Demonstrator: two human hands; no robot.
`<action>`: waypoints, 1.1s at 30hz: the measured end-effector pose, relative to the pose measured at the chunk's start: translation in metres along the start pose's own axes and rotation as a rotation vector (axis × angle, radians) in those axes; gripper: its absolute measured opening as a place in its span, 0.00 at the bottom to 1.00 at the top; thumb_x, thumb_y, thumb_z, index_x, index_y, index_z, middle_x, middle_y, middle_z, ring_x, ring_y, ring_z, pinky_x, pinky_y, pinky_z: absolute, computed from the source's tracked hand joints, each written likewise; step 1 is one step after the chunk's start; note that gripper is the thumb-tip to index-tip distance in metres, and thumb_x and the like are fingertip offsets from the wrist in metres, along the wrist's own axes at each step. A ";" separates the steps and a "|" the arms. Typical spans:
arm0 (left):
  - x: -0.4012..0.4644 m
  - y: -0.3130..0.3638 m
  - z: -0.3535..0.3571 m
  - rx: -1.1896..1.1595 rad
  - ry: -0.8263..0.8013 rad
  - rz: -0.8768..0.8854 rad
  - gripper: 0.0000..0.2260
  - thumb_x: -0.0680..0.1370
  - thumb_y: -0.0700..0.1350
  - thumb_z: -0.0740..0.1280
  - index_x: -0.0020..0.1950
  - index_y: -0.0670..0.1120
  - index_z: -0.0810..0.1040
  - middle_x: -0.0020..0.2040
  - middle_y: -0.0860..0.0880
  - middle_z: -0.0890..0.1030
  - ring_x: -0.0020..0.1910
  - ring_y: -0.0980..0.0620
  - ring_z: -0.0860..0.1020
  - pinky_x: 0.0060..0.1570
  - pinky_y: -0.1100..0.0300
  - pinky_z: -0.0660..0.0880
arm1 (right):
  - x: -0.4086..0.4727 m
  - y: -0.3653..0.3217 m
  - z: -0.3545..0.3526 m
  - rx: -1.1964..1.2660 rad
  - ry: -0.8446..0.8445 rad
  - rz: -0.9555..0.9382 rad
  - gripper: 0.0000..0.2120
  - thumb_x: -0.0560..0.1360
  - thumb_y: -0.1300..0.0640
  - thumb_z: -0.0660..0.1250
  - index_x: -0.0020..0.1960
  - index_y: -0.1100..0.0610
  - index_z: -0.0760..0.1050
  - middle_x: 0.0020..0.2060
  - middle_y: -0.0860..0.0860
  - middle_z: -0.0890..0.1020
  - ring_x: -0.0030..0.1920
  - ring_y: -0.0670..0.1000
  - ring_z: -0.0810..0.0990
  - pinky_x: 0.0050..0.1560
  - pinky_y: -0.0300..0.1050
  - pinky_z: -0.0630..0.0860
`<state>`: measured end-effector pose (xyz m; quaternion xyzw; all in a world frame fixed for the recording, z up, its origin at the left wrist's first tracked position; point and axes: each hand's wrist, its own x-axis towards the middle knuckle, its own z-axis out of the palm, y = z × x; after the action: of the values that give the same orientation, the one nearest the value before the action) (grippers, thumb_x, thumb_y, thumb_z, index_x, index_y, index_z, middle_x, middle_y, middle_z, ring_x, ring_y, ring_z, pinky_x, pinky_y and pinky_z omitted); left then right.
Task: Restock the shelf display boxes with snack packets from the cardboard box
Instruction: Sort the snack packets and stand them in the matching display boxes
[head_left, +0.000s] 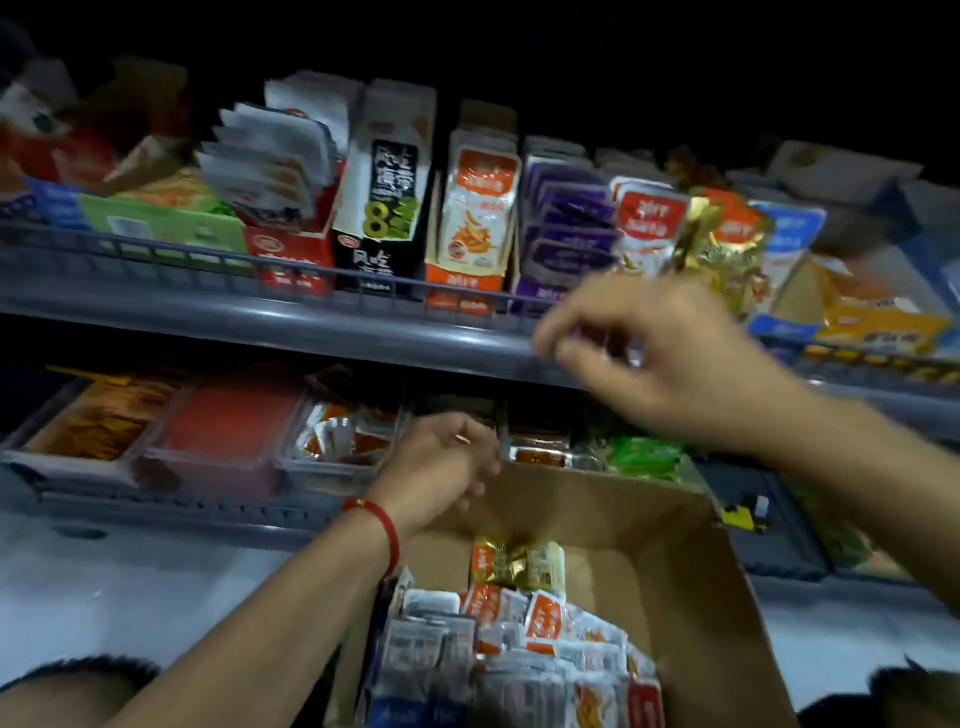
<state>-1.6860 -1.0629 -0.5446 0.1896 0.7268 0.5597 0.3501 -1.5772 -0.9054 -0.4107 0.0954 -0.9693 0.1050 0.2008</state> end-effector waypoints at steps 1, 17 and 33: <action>0.004 -0.009 0.008 0.087 -0.026 -0.011 0.10 0.80 0.35 0.65 0.42 0.47 0.79 0.41 0.45 0.82 0.33 0.51 0.76 0.29 0.63 0.70 | -0.023 0.002 0.016 0.019 -0.081 0.022 0.07 0.78 0.56 0.66 0.53 0.53 0.82 0.46 0.43 0.81 0.44 0.38 0.77 0.47 0.28 0.71; 0.066 -0.159 0.088 1.405 -0.390 0.091 0.21 0.80 0.39 0.61 0.73 0.45 0.70 0.69 0.42 0.74 0.67 0.42 0.73 0.65 0.54 0.69 | -0.143 0.077 0.095 0.086 -0.574 0.362 0.11 0.81 0.50 0.63 0.62 0.47 0.79 0.49 0.45 0.85 0.48 0.48 0.82 0.50 0.50 0.80; 0.059 -0.110 0.085 1.185 -0.070 0.352 0.09 0.83 0.48 0.60 0.53 0.50 0.79 0.50 0.50 0.81 0.51 0.49 0.79 0.50 0.55 0.76 | -0.146 0.095 0.093 0.121 -0.558 0.472 0.12 0.80 0.49 0.68 0.63 0.47 0.77 0.54 0.47 0.83 0.52 0.49 0.82 0.55 0.53 0.81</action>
<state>-1.6524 -0.9989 -0.6767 0.4870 0.8601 0.1036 0.1113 -1.5020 -0.8156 -0.5694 -0.0941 -0.9741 0.1755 -0.1070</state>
